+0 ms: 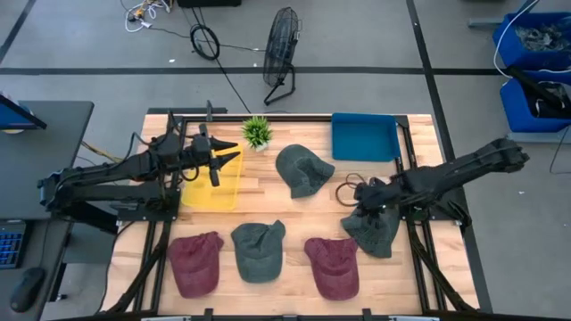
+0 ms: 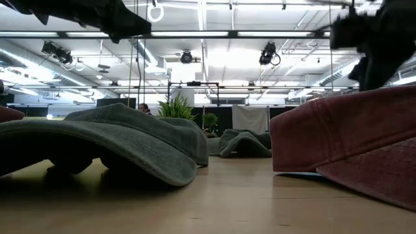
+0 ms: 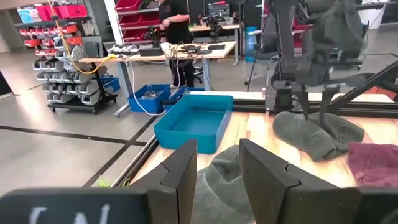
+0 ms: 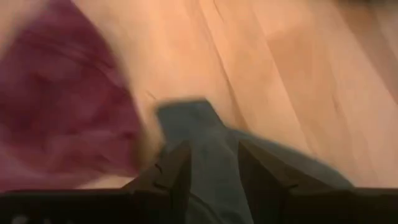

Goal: Pick & Place hat
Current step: Put the bottom right gray cap into the blue bin

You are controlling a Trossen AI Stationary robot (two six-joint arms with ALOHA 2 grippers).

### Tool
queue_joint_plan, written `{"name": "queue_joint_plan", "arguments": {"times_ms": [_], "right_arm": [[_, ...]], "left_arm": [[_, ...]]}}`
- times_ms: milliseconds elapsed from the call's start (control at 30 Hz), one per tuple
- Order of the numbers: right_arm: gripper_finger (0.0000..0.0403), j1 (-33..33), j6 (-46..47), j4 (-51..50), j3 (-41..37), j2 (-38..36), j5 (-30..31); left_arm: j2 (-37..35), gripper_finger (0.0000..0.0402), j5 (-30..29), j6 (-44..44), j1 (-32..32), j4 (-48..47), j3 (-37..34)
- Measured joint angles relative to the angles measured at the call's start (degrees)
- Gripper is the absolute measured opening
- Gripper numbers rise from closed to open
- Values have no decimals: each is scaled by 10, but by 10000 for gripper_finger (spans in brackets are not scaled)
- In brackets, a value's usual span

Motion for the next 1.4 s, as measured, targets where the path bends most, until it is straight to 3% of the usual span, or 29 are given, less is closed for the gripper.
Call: {"name": "queue_joint_plan", "arguments": {"times_ms": [133, 267, 500, 733, 967, 1133, 1300, 1400], "right_arm": [[135, 0, 17, -38, 0, 44, -5], [135, 0, 57, -75, 0, 64, -57], [135, 0, 26, -106, 0, 73, -68], [119, 0, 12, -110, 0, 104, -20], [14, 0, -51, -65, 0, 132, -29], [22, 0, -22, -77, 0, 115, 2], [6, -8, 12, -97, 29, 81, 15], [11, -10, 5, -106, 71, 59, 89]], "left_arm": [[0, 124, 0, 0, 0, -1, 0], [0, 124, 0, -3, 0, -3, 0], [0, 124, 0, -4, 0, -6, 0], [0, 124, 0, -5, 0, -34, 0], [0, 124, 0, -20, -1, -41, 0], [0, 124, 0, -20, -1, -41, 0], [0, 124, 0, -20, 0, -40, 0], [0, 124, 0, -20, 0, -39, 0]]}}
